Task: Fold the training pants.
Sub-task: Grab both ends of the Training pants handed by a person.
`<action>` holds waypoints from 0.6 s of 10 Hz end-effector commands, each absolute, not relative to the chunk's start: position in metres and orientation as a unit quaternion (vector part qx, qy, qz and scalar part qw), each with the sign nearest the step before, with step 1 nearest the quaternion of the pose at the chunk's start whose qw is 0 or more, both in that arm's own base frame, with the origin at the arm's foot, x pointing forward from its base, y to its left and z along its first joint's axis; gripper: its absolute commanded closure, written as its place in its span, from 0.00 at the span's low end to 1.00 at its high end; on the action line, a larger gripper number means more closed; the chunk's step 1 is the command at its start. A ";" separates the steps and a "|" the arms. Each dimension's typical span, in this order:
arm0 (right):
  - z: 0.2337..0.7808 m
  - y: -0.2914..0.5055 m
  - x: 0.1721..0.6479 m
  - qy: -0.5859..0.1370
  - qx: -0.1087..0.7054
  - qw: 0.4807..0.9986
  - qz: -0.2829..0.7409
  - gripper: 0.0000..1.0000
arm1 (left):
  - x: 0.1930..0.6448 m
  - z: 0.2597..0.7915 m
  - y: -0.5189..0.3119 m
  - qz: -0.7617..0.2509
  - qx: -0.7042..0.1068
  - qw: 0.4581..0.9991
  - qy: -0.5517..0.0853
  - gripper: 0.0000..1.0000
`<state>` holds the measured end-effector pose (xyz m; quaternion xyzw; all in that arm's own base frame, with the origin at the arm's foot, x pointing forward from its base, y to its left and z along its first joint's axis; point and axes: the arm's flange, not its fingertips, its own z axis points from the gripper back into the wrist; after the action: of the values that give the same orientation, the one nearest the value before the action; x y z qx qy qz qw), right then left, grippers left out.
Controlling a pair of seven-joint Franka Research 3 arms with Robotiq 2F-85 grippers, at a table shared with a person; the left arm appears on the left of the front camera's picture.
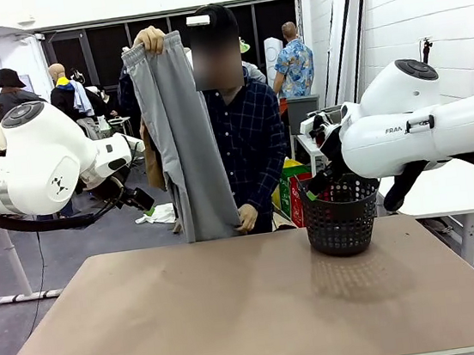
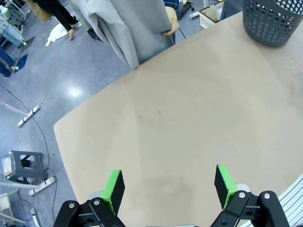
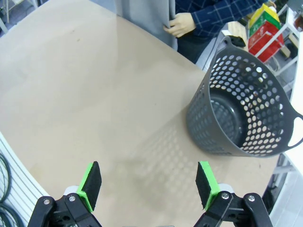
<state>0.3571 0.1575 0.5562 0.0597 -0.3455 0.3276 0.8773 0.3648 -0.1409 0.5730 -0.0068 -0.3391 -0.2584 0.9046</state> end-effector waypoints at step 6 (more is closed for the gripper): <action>0.557 0.158 0.357 -0.346 0.061 0.878 0.326 0.00 | 0.364 0.573 -0.141 -0.259 -0.007 0.904 -0.340 0.00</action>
<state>0.3571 0.1575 0.5562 0.0597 -0.3455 0.3276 0.8773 0.3648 -0.1409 0.5730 -0.0068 -0.3391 -0.2584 0.9046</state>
